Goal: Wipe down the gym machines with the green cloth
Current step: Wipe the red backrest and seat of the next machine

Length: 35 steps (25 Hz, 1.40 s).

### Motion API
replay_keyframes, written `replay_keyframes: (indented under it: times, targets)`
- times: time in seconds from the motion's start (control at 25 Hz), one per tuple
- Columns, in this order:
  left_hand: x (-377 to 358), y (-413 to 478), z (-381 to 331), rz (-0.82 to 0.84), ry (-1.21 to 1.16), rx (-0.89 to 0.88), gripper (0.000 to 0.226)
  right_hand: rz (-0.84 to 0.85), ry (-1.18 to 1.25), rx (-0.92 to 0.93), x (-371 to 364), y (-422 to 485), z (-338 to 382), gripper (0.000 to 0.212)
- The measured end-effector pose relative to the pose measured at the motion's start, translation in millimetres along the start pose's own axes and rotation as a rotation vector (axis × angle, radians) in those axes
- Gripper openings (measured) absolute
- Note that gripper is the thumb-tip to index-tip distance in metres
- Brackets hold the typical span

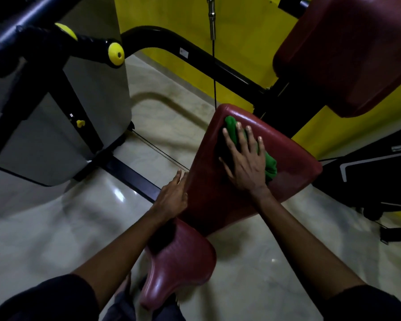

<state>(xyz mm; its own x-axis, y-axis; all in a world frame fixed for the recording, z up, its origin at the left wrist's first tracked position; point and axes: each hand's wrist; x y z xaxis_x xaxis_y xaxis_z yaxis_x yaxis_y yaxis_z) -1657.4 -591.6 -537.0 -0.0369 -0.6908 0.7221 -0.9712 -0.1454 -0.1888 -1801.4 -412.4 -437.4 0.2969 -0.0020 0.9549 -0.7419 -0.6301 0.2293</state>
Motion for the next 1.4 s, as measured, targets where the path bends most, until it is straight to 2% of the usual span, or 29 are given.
replay_keyframes:
  times: [0.2, 0.32, 0.48, 0.6, 0.76, 0.88, 1.0, 1.16, 1.24, 1.32, 1.4]
  targets:
    - [-23, 17, 4, 0.023, -0.028, -0.020, 0.077, -0.066, -0.055, 0.223, -28, -11, -7, 0.053]
    - [-41, 25, 7, 0.016, -0.059, -0.098, 0.081, -0.103, -0.102, 0.215, -32, -29, -18, 0.053]
    - [-61, 22, 9, -0.005, -0.123, -0.088, 0.083, -0.081, -0.049, 0.190, -29, 1, 1, 0.061]
    - [-61, 21, 12, -0.013, -0.122, -0.097, 0.081, -0.072, -0.017, 0.244, -30, 25, 24, 0.059]
    - [-53, 23, 18, -0.018, -0.107, -0.140, 0.084, -0.084, -0.041, 0.329, -27, 9, 0, 0.052]
    - [-51, 27, 17, -0.005, -0.159, -0.101, 0.083, -0.126, -0.080, 0.342, -24, -2, -17, 0.050]
    - [-59, 28, 19, -0.018, -0.169, -0.078, 0.079, -0.087, -0.064, 0.315, -25, 30, 11, 0.054]
    - [-80, 14, 37, -0.051, -0.107, 0.045, 0.073, -0.041, -0.085, 0.432, -29, 56, 33, 0.043]
    - [-93, 3, 52, -0.010, -0.067, 0.118, 0.078, -0.122, -0.042, 0.434, -21, 59, 15, 0.034]
    - [-105, -4, 68, 0.078, -0.012, 0.157, 0.080, -0.213, 0.005, 0.350, -9, 67, 5, 0.032]
    - [-117, -11, 83, 0.191, 0.047, 0.196, 0.079, -0.205, -0.001, 0.251, -7, 77, 17, 0.034]
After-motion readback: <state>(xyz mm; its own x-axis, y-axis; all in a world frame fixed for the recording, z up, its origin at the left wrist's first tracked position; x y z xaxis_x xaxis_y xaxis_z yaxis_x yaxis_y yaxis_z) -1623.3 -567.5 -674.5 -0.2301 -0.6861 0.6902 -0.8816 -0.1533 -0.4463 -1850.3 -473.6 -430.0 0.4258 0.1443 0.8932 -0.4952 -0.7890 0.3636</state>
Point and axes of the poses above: each hand's wrist, its own y-axis towards the middle knuckle, its own x-axis out of the back of the hand, z = x × y, and after that the axes turned 2 degrees about -z, right-handed
